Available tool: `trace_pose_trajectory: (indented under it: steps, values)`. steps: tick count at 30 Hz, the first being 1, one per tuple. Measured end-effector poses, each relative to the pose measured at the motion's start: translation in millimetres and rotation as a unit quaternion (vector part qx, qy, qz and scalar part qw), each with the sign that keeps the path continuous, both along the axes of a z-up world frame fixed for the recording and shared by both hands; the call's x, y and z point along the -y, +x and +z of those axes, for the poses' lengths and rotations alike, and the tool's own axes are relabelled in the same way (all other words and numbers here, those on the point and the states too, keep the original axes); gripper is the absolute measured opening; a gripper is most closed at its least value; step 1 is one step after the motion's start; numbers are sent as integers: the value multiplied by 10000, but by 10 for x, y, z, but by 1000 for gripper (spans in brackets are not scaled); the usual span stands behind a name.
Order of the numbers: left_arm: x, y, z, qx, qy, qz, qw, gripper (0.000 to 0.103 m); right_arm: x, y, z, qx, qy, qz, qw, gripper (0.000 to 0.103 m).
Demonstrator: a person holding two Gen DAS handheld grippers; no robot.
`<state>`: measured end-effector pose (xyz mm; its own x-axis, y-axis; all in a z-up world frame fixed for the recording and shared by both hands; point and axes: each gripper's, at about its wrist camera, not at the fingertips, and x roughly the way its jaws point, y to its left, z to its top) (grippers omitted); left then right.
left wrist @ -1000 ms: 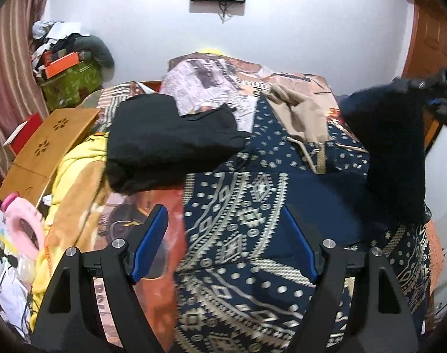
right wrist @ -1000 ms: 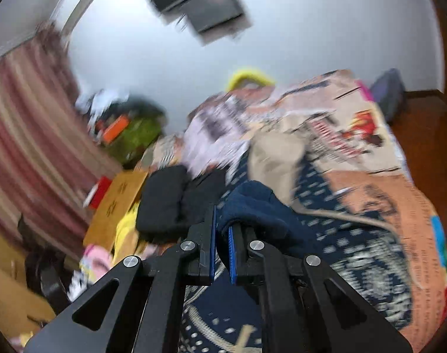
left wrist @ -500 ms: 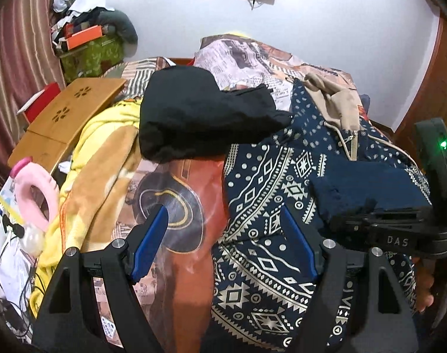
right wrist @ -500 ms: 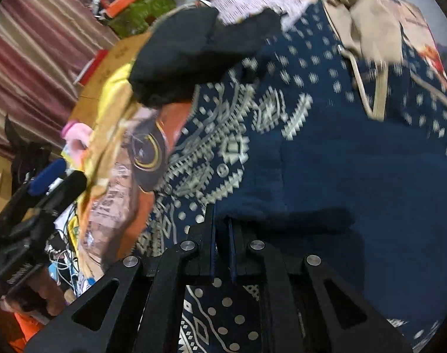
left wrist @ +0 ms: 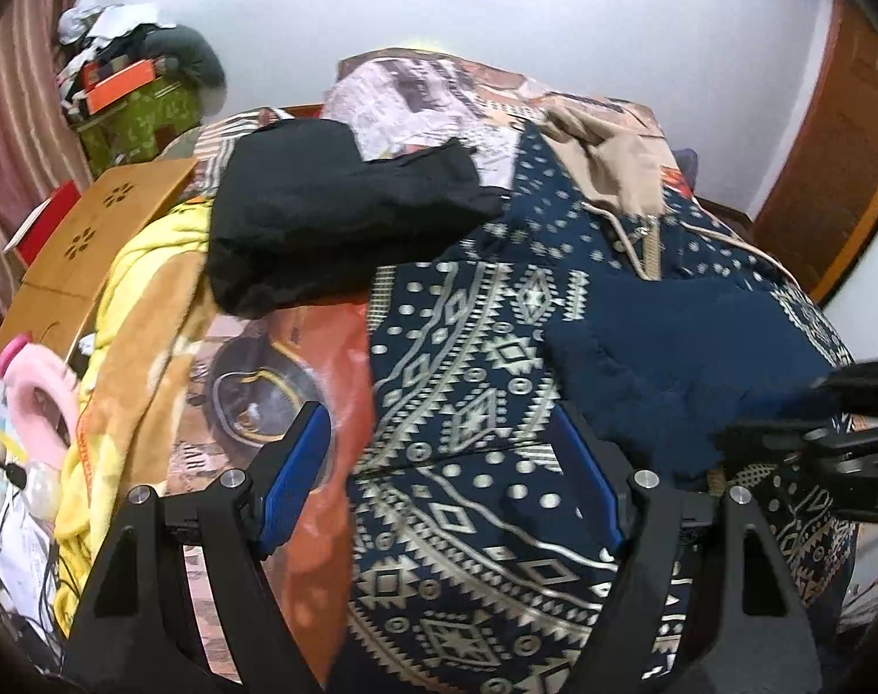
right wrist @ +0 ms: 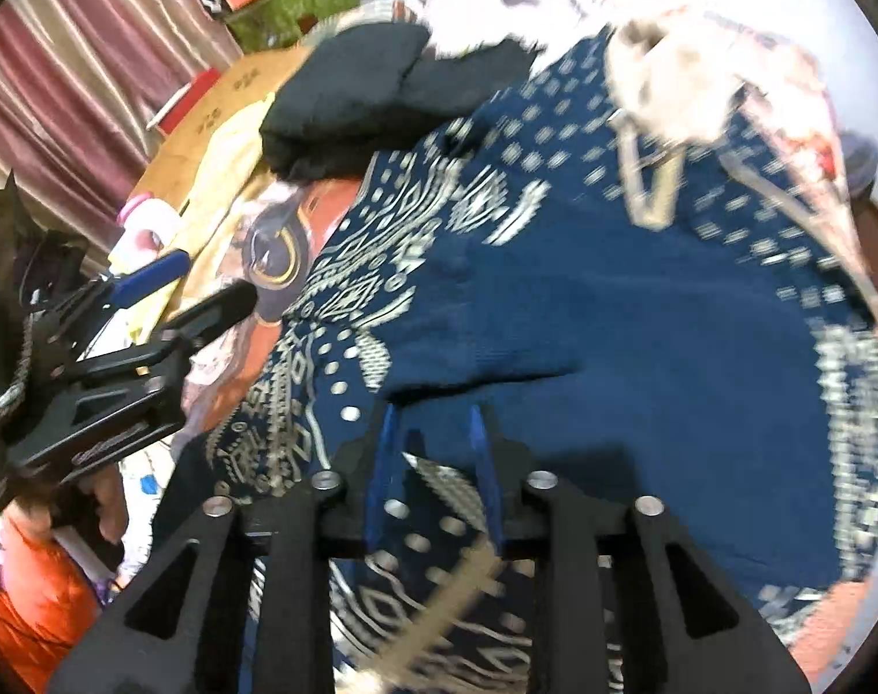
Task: Fold large clothes
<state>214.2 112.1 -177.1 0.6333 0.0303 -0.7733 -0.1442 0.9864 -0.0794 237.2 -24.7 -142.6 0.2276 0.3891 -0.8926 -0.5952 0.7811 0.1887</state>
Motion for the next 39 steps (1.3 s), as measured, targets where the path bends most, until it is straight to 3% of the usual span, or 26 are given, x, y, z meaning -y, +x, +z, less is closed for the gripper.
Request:
trace_pose_trajectory:
  steps: [2,8,17,24,25,27,29,34,39]
  values:
    - [103,47,-23,-56,-8,-122,9999,77,167,-12,87,278,46,-176,9994,44]
    - [455,158,-73,-137,187,-481,9986,77,737,67,267,1006,-129,-1037,9894,44]
    - [924,320,-289,-260,819,-942,9918,76,1562,224,260,1094,-39,-2406,9644,44]
    - [1051,462,-507,-437,951,-1127,9881,39,1932,272,133,769,171,-2968,9517,44]
    - [1048,482,-490,-403,932,-1126,9884,35,1951,279,115,733,179,-3007,9507,44]
    - [1021,526,-413,-316,864,-1086,9898,18,1977,275,105,728,157,-3034,9499,44]
    - [969,575,-277,-144,732,-1030,9919,12,1988,271,120,793,88,-3020,9500,44]
    - [783,657,206,498,569,-835,9936,10,1954,270,177,997,46,-2898,9519,44]
    - [566,625,592,1056,558,-643,9908,10,1831,296,77,899,-29,-2744,9574,44]
